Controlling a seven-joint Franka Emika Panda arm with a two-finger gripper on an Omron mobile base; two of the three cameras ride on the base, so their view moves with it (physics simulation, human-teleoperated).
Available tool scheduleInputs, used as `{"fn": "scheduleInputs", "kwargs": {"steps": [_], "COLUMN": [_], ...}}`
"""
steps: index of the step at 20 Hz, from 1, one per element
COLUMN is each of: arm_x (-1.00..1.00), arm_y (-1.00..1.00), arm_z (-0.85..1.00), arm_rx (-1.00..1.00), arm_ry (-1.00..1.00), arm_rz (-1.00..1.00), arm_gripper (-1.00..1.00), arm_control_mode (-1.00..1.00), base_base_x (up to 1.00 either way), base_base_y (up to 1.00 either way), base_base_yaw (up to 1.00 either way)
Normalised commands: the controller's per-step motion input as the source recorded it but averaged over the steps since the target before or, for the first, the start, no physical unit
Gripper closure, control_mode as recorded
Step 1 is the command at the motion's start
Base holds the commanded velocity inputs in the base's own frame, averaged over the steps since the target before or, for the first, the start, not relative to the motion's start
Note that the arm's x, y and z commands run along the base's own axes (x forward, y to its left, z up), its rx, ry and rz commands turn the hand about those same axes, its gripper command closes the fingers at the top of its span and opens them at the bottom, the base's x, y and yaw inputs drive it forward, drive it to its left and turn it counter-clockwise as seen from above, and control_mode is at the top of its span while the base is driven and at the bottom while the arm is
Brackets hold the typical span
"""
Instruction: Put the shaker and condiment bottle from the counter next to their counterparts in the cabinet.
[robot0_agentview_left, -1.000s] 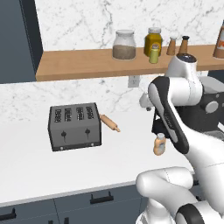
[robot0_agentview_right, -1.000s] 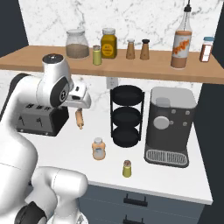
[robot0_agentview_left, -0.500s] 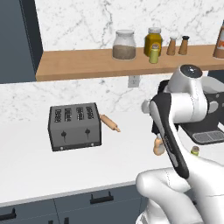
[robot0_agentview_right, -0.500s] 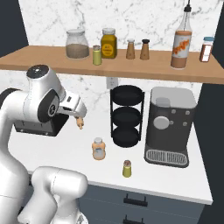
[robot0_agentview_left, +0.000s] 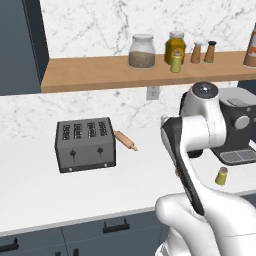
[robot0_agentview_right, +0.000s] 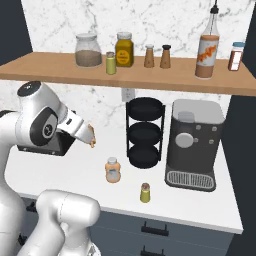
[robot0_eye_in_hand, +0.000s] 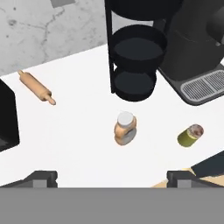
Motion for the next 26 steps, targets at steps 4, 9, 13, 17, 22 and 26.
{"fn": "scheduleInputs", "kwargs": {"steps": [4, 9, 13, 17, 22, 26], "arm_x": [0.0, 0.0, 0.0, 0.0, 0.0, 0.0], "arm_y": [0.0, 0.0, 0.0, 0.0, 0.0, 0.0], "arm_z": [-0.05, -0.05, 0.0, -0.03, -0.25, -0.45], "arm_rx": [-0.05, -0.11, -0.09, -0.05, -0.04, -0.05], "arm_ry": [-0.07, -0.13, -0.16, -0.11, -0.05, 0.0], "arm_rz": [-0.31, -0.27, -0.24, -0.2, -0.09, -0.01], "arm_gripper": [-1.0, -1.0, -1.0, -1.0, -1.0, -1.0], "arm_control_mode": [-1.0, -1.0, -1.0, -1.0, -1.0, -1.0], "base_base_x": [0.0, 0.0, 0.0, 0.0, 0.0, 0.0], "base_base_y": [0.0, 0.0, 0.0, 0.0, 0.0, 0.0], "base_base_yaw": [0.0, 0.0, 0.0, 0.0, 0.0, 0.0]}}
